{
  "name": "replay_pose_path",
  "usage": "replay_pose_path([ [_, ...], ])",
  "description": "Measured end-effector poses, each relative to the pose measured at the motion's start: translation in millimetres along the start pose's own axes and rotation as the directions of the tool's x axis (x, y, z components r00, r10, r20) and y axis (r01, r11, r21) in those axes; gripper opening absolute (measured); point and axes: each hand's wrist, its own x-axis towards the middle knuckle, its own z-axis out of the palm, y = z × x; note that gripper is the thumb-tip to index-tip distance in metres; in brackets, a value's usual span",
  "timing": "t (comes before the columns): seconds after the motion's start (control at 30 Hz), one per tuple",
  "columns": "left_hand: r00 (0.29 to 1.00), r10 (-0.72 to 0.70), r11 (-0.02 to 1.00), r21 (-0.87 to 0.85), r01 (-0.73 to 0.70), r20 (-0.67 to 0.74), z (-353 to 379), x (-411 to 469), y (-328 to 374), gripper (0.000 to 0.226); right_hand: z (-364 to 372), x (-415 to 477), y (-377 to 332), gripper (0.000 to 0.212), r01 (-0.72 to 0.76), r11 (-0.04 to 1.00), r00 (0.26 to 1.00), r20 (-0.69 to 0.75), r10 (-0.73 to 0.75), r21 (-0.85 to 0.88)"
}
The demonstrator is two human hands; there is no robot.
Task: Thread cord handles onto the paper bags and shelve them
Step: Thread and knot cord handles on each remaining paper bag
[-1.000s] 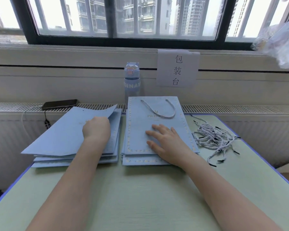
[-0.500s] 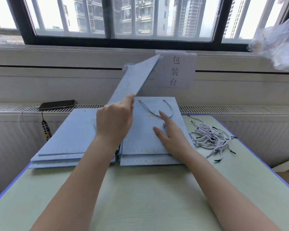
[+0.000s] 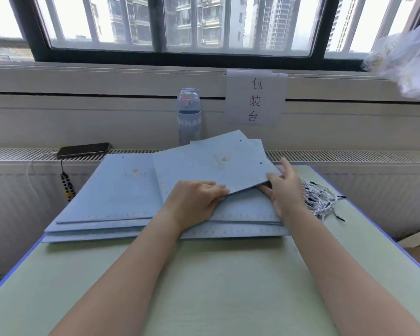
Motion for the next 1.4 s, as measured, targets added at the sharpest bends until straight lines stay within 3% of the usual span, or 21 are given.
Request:
replay_pose_path([
  [0.13,0.998,-0.033,0.994,-0.098,0.038,0.051,-4,4,1,0.024,0,1,3,0.051,-0.055,0.998,0.998,-0.017,0.055,0.002],
  [0.23,0.985,-0.115,0.987,-0.096,0.128,0.126,-7,2,-6,0.035,2,0,-2,0.058,-0.096,0.995,0.994,0.043,0.096,0.006],
  [0.33,0.998,-0.059,0.997,-0.048,0.061,0.033,-14,1,-9,0.036,2,-2,-5,0.072,-0.122,0.993,0.983,0.140,0.120,0.001],
  [0.47,0.995,0.056,0.998,-0.035,-0.059,-0.086,-15,3,-2,0.027,1,-2,-8,0.056,-0.110,0.994,0.965,0.237,0.114,-0.030],
  [0.6,0.987,0.138,0.990,0.039,-0.135,-0.088,1,5,12,0.027,-1,-2,-7,0.053,-0.148,0.987,0.953,0.259,0.158,-0.057],
  [0.77,0.966,0.190,0.972,0.170,-0.160,-0.177,4,10,14,0.026,-10,-3,-17,0.062,-0.165,0.975,0.927,0.362,0.101,0.150],
  [0.9,0.935,0.175,0.959,0.267,-0.091,-0.308,-5,13,8,0.023,-10,-5,-24,0.083,-0.138,0.976,0.923,0.380,0.064,0.168],
  [0.97,0.901,0.148,0.968,0.248,-0.048,-0.407,-13,15,4,0.018,-8,-8,-28,0.083,-0.129,0.975,0.915,0.402,0.047,0.181],
  [1.1,0.871,0.029,0.997,-0.049,-0.061,-0.490,-18,17,3,0.013,-6,-8,-26,0.060,-0.080,0.973,0.963,0.268,0.019,0.219],
  [1.2,0.918,-0.036,0.950,-0.300,-0.092,-0.395,-12,16,7,0.013,-11,-5,-21,0.065,0.001,0.983,0.996,0.082,-0.016,0.184],
  [1.3,0.960,-0.080,0.948,-0.317,-0.010,-0.270,-5,14,8,0.011,-15,-1,-22,0.068,0.131,0.976,0.989,-0.091,-0.116,0.174],
  [1.4,0.986,-0.131,0.976,-0.188,0.110,-0.104,1,8,-3,0.015,-12,-6,-21,0.075,0.227,0.968,0.955,-0.170,-0.242,-0.106],
])
